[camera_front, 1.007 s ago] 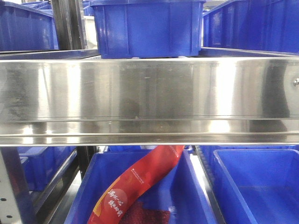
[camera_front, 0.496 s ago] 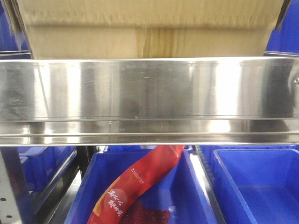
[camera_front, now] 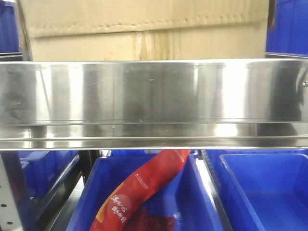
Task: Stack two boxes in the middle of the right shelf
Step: 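Lower the held boxes onto the middle shelf with both grippers, then open both grippers and withdraw them from the boxes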
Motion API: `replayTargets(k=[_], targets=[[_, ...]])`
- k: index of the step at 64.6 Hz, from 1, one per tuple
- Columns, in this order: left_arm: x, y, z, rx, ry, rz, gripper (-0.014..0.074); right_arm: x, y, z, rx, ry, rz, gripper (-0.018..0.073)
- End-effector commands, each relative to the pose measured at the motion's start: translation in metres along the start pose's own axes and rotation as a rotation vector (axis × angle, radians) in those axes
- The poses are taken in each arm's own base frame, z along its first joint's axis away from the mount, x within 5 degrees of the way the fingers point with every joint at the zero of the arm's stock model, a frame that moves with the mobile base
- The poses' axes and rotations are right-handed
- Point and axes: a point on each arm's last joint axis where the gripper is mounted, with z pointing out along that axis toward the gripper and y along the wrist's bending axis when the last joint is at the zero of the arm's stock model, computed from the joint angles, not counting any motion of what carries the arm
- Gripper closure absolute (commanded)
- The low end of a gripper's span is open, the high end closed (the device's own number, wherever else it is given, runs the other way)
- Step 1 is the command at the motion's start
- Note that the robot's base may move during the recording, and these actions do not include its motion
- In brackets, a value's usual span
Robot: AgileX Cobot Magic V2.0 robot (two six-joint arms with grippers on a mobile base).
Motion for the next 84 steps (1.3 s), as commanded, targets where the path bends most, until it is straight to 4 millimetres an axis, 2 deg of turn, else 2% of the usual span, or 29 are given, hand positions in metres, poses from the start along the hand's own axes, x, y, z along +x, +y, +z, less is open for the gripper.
replayTargets(k=[1, 6, 12, 18, 20, 25, 34, 42, 52, 62, 73, 84], targets=[[0.0, 0.005, -0.033, 0.023, -0.084, -0.02, 0.0202, 0.0, 0.004, -0.028, 0.008, -0.074, -0.022, 0.0205], [0.003, 0.008, -0.054, 0.03, -0.126, -0.027, 0.0288, 0.005, 0.007, -0.048, 0.006, -0.114, -0.029, 0.0319], [0.011, 0.012, -0.075, 0.035, -0.156, -0.032, 0.0412, 0.014, 0.01, -0.066, 0.005, -0.144, -0.035, 0.0499], [0.028, 0.015, -0.089, 0.034, -0.153, -0.032, 0.0559, 0.029, 0.012, -0.078, 0.008, -0.173, -0.062, 0.0696], [0.035, 0.017, -0.095, 0.035, -0.155, -0.032, 0.0599, 0.034, 0.012, -0.081, 0.009, -0.181, -0.063, 0.0728], [0.052, 0.019, -0.102, 0.039, -0.187, -0.029, 0.071, 0.05, 0.012, -0.085, 0.013, -0.218, -0.063, 0.0713], [0.086, 0.022, -0.11, 0.056, -0.292, -0.021, 0.0708, 0.088, 0.009, -0.087, 0.028, -0.294, -0.087, 0.0713], [0.122, 0.023, -0.109, 0.073, -0.389, -0.013, 0.0708, 0.127, 0.004, -0.083, 0.049, -0.379, -0.11, 0.0713], [0.175, 0.022, -0.094, 0.104, -0.54, -0.001, 0.0708, 0.177, -0.002, -0.076, 0.069, -0.484, -0.101, 0.0713], [0.221, 0.02, -0.079, 0.13, -0.656, 0.006, 0.0708, 0.215, -0.008, -0.068, 0.088, -0.587, -0.098, 0.0713], [0.253, 0.018, -0.06, 0.15, -0.699, 0.005, 0.0708, 0.235, -0.012, -0.059, 0.099, -0.645, -0.094, 0.0713], [0.262, 0.018, -0.053, 0.149, -0.676, 0.009, 0.0708, 0.236, -0.012, -0.058, 0.1, -0.648, -0.093, 0.0713]])
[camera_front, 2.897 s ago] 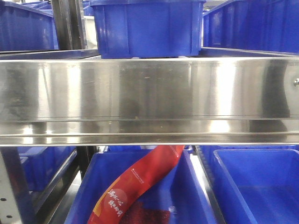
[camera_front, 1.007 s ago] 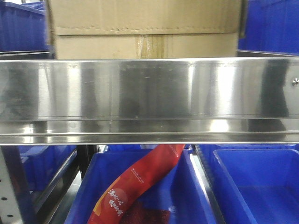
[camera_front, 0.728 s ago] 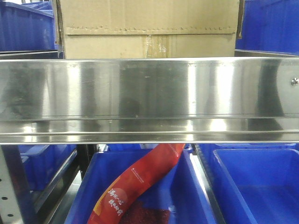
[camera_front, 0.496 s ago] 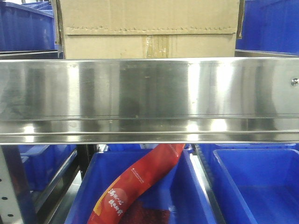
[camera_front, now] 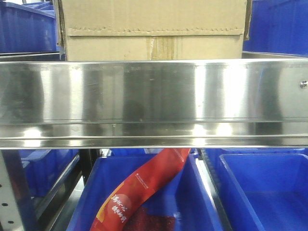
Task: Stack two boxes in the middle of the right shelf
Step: 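Open both grippers and withdraw them from the boxes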
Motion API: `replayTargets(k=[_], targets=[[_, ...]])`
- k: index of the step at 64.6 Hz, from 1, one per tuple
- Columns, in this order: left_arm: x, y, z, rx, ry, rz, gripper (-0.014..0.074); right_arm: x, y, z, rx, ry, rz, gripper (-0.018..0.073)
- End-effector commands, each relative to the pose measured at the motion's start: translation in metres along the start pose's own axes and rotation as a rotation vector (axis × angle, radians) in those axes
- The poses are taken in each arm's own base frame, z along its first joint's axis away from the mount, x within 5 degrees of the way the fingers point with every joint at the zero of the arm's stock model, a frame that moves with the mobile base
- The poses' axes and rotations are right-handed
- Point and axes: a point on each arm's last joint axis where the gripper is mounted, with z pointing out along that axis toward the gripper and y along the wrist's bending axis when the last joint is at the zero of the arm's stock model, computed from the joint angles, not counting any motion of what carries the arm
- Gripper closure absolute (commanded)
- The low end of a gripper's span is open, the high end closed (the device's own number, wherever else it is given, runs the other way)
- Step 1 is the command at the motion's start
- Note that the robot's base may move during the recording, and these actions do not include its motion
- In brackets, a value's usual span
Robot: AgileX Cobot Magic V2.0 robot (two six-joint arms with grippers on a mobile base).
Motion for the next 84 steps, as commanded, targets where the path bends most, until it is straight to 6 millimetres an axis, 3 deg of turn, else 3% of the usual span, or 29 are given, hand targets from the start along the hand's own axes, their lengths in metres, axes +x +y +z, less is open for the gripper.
replayTargets(k=[1, 43, 56, 69, 76, 84], targets=[[-0.001, 0.0, -0.001, 0.002, -0.034, -0.009, 0.0708, -0.003, -0.001, -0.001, 0.013, -0.044, -0.01, 0.0713], [0.0, 0.0, -0.002, 0.007, -0.05, -0.041, 0.0708, -0.003, -0.001, -0.001, 0.013, -0.044, -0.01, 0.0713], [0.03, 0.007, -0.021, -0.095, -0.102, -0.029, 0.0708, -0.003, -0.001, -0.001, 0.013, -0.044, -0.01, 0.0713], [0.082, 0.011, -0.038, -0.22, -0.18, -0.057, 0.0708, -0.003, -0.001, -0.001, 0.013, -0.044, -0.01, 0.0713], [0.108, 0.013, -0.033, -0.25, -0.157, -0.063, 0.0708, -0.003, -0.001, -0.001, 0.013, -0.046, -0.01, 0.0713], [0.114, 0.014, -0.031, -0.257, -0.193, -0.059, 0.0708, -0.003, -0.001, -0.002, 0.012, -0.046, -0.011, 0.0713]])
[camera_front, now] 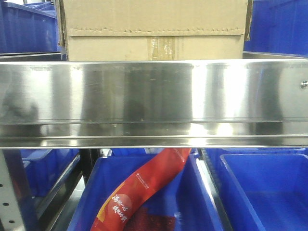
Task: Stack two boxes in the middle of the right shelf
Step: 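Open both grippers and withdraw them from the boxes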
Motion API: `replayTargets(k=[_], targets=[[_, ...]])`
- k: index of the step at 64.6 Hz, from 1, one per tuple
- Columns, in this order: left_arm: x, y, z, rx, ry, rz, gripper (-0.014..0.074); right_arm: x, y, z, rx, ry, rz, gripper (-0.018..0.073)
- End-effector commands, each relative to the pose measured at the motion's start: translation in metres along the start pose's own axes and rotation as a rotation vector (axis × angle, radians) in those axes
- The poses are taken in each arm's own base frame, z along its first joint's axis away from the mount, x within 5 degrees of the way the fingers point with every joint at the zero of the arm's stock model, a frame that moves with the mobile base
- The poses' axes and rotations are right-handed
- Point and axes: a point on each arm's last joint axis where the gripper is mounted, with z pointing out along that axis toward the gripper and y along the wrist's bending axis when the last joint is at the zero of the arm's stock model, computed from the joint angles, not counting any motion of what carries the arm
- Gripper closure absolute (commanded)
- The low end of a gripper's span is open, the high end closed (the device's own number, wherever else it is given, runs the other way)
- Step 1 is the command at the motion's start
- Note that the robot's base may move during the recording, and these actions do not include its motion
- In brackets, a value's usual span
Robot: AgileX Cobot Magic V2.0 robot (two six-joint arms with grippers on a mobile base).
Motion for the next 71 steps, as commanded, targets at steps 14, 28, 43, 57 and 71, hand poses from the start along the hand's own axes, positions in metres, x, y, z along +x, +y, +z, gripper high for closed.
replayTargets(k=[14, 28, 43, 57, 71], targets=[[-0.003, 0.0, 0.0, -0.003, -0.057, -0.005, 0.0708, -0.001, -0.001, -0.001, 0.01, -0.027, -0.011, 0.0713], [-0.003, 0.0, 0.0, -0.003, -0.057, -0.005, 0.0708, -0.001, -0.001, -0.001, 0.01, -0.027, -0.011, 0.0713], [-0.003, 0.0, 0.0, -0.003, -0.057, -0.005, 0.0708, -0.001, -0.001, -0.001, 0.01, -0.027, -0.011, 0.0713], [-0.003, 0.0, 0.0, -0.003, -0.057, -0.005, 0.0708, 0.0, -0.001, -0.001, 0.01, -0.024, -0.01, 0.0713], [-0.003, 0.0, 0.0, -0.003, -0.057, -0.005, 0.0708, 0.01, -0.008, -0.001, 0.083, -0.02, -0.013, 0.0713]])
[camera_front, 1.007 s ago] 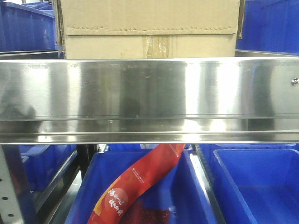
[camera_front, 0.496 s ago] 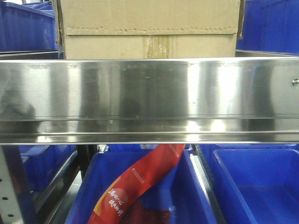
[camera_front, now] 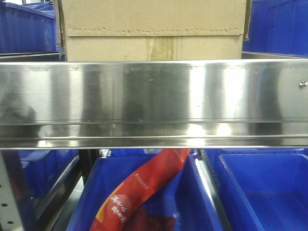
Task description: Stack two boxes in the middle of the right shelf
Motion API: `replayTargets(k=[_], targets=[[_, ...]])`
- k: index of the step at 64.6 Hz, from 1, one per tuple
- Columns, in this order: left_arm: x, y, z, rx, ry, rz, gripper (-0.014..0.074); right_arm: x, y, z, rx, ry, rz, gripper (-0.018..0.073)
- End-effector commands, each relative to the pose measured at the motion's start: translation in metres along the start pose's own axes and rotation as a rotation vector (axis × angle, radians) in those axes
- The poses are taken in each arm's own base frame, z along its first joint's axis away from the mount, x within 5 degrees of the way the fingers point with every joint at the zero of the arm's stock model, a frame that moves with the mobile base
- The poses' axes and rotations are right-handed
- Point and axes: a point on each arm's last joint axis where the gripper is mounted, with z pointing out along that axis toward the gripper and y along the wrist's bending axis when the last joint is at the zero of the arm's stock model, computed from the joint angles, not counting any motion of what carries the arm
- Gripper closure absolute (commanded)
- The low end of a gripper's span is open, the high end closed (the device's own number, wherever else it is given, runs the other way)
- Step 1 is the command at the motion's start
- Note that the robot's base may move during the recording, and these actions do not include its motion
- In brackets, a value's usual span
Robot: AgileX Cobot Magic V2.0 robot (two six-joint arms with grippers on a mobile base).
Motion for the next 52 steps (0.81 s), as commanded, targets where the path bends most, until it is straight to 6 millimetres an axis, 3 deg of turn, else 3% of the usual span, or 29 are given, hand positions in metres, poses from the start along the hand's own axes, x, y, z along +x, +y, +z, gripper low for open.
replayTargets(k=[1, 13, 37, 52], targets=[[-0.003, 0.0, -0.001, -0.003, -0.028, -0.004, 0.0708, 0.004, -0.005, -0.002, 0.054, -0.04, -0.009, 0.0713], [-0.003, 0.0, -0.001, -0.003, -0.028, -0.004, 0.0708, 0.032, -0.014, -0.01, 0.172, -0.121, -0.01, 0.0713], [-0.003, 0.0, -0.001, -0.003, -0.028, -0.004, 0.0708, 0.119, -0.018, -0.015, 0.232, -0.144, -0.012, 0.0713], [-0.003, 0.0, -0.001, -0.003, -0.027, -0.004, 0.0708, 0.124, -0.018, -0.014, 0.235, -0.146, -0.012, 0.0713]])
